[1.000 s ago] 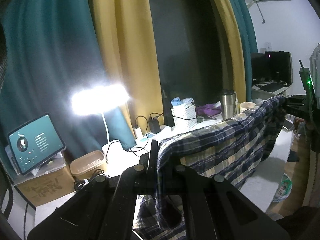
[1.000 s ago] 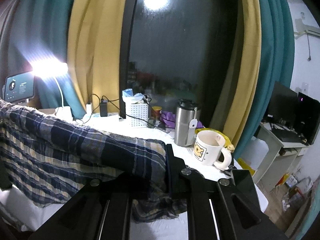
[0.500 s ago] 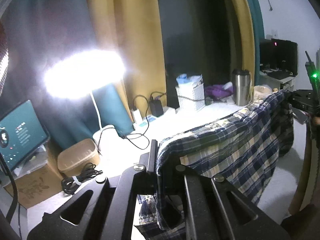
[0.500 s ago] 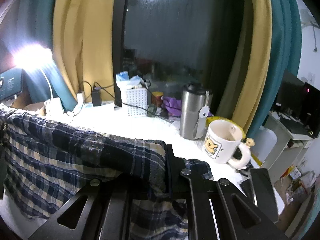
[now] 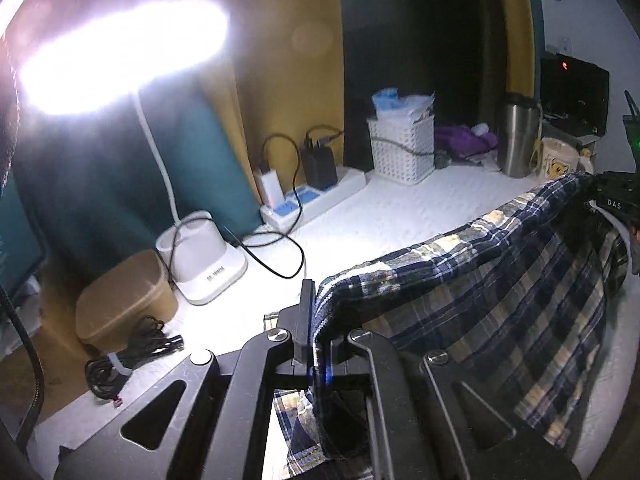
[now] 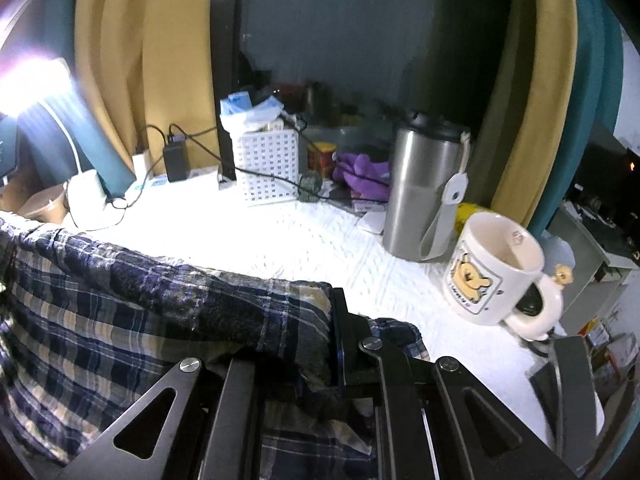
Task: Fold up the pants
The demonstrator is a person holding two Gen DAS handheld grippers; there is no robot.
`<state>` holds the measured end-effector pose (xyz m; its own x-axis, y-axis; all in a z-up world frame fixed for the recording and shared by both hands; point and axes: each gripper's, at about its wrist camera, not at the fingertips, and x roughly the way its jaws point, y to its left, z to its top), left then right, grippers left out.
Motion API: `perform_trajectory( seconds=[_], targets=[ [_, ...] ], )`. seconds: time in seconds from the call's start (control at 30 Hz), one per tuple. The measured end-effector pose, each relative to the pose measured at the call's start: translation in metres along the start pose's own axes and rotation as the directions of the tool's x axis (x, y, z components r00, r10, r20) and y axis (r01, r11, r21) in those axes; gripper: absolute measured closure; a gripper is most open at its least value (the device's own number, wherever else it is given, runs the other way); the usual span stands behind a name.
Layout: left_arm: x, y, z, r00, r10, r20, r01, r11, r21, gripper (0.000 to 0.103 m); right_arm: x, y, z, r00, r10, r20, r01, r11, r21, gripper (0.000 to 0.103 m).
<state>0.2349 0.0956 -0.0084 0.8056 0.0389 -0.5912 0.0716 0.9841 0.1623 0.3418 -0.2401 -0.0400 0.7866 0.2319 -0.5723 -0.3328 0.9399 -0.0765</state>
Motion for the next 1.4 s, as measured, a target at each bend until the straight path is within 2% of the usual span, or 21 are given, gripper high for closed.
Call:
perform_trajectory(
  seconds=[0.07,0.23,0.57,0.67,0.8,0.93,1.07,1.23,1.27,1.33,1.37,1.4],
  targets=[
    [0.014,0.003,-0.003,1.0,-0.001,-0.022,0.001,1.0,-0.006,0.097,0.011,0.0,-0.001,1.0,-0.004,-0.021,0.004,1.0,0.005,0.092],
    [0.049,0.015,-0.014,0.996,-0.006,-0.091,0.001,0.999,-0.047,0.096,0.033,0.002,-0.002,0.998,-0.004,-0.063,0.004,1.0,0.013,0.092],
    [0.089,0.032,-0.03,0.986,-0.011,-0.169,-0.005,0.996,-0.095,0.094,0.064,0.006,-0.005,0.992,-0.018,-0.123,0.017,1.0,-0.005,0.092],
    [0.096,0.035,-0.033,0.983,-0.018,-0.18,-0.003,0.994,-0.112,0.093,0.07,0.005,-0.005,0.991,-0.024,-0.132,0.024,1.0,0.001,0.092],
    [0.098,0.045,-0.033,0.981,0.008,-0.192,-0.038,0.988,-0.15,0.076,0.072,0.002,-0.003,0.99,-0.031,-0.137,0.033,0.999,0.012,0.092],
    [0.102,0.057,-0.033,0.975,0.062,-0.216,-0.1,0.98,-0.17,0.076,0.073,-0.001,-0.001,0.988,-0.038,-0.148,0.042,0.999,0.026,0.092],
    [0.101,0.067,-0.035,0.974,0.058,-0.22,-0.104,0.974,-0.203,0.076,0.069,0.001,0.002,0.989,-0.056,-0.14,0.058,0.998,0.009,0.085],
    [0.095,0.065,-0.031,0.977,0.056,-0.205,-0.097,0.976,-0.197,0.076,0.057,-0.004,0.005,0.988,-0.101,-0.119,0.101,0.995,-0.009,0.072],
    [0.093,0.064,-0.03,0.978,0.057,-0.201,-0.097,0.976,-0.195,0.076,0.055,-0.005,0.005,0.987,-0.115,-0.116,0.115,0.993,-0.013,0.061],
    [0.089,0.062,-0.027,0.979,0.057,-0.195,-0.094,0.978,-0.189,0.076,0.049,-0.009,0.008,0.982,-0.157,-0.101,0.157,0.988,-0.013,0.028],
    [0.088,0.061,-0.027,0.98,0.057,-0.192,-0.093,0.978,-0.184,0.075,0.046,-0.013,0.01,0.979,-0.18,-0.09,0.18,0.984,-0.012,0.0],
    [0.087,0.06,-0.025,0.98,0.058,-0.189,-0.092,0.98,-0.177,0.075,0.043,-0.017,0.012,0.978,-0.193,-0.077,0.193,0.981,-0.015,0.0]
  ],
)
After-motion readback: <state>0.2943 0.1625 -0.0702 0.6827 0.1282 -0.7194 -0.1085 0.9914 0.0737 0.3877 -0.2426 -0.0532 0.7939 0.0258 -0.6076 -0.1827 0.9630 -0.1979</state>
